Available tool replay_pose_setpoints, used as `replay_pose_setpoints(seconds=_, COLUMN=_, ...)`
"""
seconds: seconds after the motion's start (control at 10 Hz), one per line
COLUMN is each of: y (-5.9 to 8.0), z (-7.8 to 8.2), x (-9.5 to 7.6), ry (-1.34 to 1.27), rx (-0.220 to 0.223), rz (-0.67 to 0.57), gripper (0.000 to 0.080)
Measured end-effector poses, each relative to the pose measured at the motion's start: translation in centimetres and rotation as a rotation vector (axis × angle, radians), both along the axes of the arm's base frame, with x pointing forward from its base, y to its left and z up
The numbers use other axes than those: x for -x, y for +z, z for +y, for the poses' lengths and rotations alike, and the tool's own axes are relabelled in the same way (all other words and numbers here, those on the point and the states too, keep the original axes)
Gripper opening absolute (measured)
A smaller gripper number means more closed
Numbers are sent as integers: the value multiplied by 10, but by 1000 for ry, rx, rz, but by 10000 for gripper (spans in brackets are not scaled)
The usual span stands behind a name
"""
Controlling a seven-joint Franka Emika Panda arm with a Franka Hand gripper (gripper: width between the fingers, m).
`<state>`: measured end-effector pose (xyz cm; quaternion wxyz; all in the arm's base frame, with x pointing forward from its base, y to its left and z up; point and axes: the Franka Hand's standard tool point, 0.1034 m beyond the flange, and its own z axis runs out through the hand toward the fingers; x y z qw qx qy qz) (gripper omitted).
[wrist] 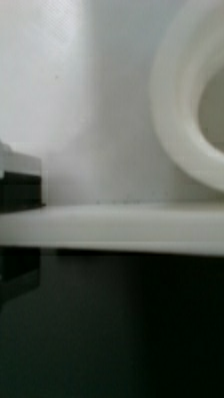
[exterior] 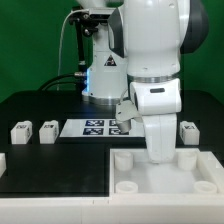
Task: Assemble one leg
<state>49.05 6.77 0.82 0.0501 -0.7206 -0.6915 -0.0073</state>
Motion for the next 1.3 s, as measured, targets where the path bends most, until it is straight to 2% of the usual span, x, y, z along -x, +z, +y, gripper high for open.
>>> replay_pose_setpoints(seconds=0.1, y=0, z=0, x=0, ry=0, rx=0, rz=1, gripper=64)
replay_pose_setpoints(seconds=0.2, y=-1, z=0, x=0, ry=-1, rx=0, rz=2, gripper=182)
replay_pose_setpoints(seconds=0.3, y=-1, z=-1, x=0, ry=-2, rx=0, rz=2, gripper=338)
replay_pose_setpoints(seconds=0.4, y=-1, z=-1, x=0, ry=-2, rx=0, rz=2, gripper=338)
replay_pose_setpoints(seconds=0.6, y=-1, z=-1, x=1, ry=-3, rx=0, rz=3, gripper=594)
replay_pose_setpoints(seconds=0.7, y=-1, z=-1, x=1, ry=-3, rx=0, rz=3, gripper=632)
replay_pose_setpoints(seconds=1.3, y=1, z=-2, x=1, ry=-12, rx=1, rz=0, gripper=649)
